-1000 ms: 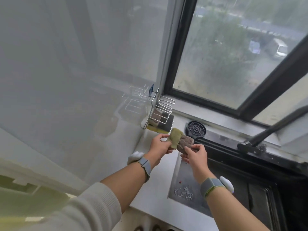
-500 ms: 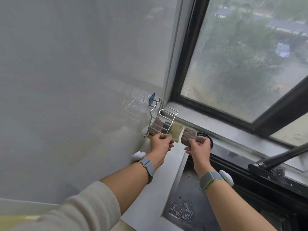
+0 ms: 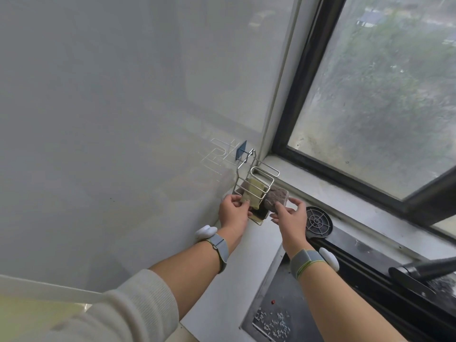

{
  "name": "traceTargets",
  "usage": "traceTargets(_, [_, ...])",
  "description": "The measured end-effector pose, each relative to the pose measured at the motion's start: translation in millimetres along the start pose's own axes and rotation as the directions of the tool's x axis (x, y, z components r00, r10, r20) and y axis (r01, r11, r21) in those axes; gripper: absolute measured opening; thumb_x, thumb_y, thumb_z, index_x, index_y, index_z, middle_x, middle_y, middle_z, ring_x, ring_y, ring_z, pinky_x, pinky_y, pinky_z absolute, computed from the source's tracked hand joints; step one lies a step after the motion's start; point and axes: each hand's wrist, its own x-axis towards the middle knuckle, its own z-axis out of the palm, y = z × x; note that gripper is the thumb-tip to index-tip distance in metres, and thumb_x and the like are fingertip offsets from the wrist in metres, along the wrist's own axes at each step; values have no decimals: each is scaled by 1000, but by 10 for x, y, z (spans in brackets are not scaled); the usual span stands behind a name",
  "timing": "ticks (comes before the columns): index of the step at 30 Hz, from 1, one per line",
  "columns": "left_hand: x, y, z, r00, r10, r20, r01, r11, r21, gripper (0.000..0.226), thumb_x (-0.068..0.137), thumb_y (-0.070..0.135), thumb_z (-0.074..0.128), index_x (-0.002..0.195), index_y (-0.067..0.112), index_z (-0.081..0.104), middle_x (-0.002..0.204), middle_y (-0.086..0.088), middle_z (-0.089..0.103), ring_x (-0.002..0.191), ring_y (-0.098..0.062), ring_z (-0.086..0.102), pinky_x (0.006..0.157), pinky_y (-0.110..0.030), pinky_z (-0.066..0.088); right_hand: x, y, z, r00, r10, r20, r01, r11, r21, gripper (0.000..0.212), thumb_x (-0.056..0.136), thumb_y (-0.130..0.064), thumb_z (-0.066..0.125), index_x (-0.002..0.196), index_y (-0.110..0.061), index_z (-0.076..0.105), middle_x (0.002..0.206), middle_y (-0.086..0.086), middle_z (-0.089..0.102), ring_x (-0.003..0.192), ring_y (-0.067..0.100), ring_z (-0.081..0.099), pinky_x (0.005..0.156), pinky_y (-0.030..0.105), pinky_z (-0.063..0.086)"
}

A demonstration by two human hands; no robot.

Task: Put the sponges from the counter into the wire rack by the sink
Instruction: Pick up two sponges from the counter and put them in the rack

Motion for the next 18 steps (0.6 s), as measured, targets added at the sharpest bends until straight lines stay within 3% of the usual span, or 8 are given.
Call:
traceTargets(5, [30, 30, 26, 999, 12, -46, -13, 1000, -12, 17, 95, 11, 75, 108, 10, 65, 80, -5, 73, 50, -13, 68, 55, -29, 55, 5, 32, 138, 999, 1, 42, -3, 999, 44, 40, 101, -10, 68, 136, -12, 49, 98, 15, 68, 69, 22, 69, 67, 33, 56])
traceTargets(13, [66, 49, 28, 991, 37, -132, -42, 999, -32, 22, 92, 9, 76, 107, 10, 60, 73, -2, 71, 46, -9, 67, 67, -39, 62, 18, 28, 250, 997, 17, 70, -25, 993, 118, 25, 101, -13, 70, 117, -10, 51, 105, 21, 71, 66, 19, 73, 61, 25, 60])
traceTargets(18, [79, 80, 35, 987, 38, -153, -41, 999, -14, 13, 94, 11, 75, 103, 12, 65, 72, -1, 71, 48, -12, 67, 68, -41, 62, 19, 43, 272, 996, 31, 83, -44, 985, 164, 20, 100, -13, 71, 110, -12, 53, 111, 21, 70, 77, 26, 77, 72, 32, 64])
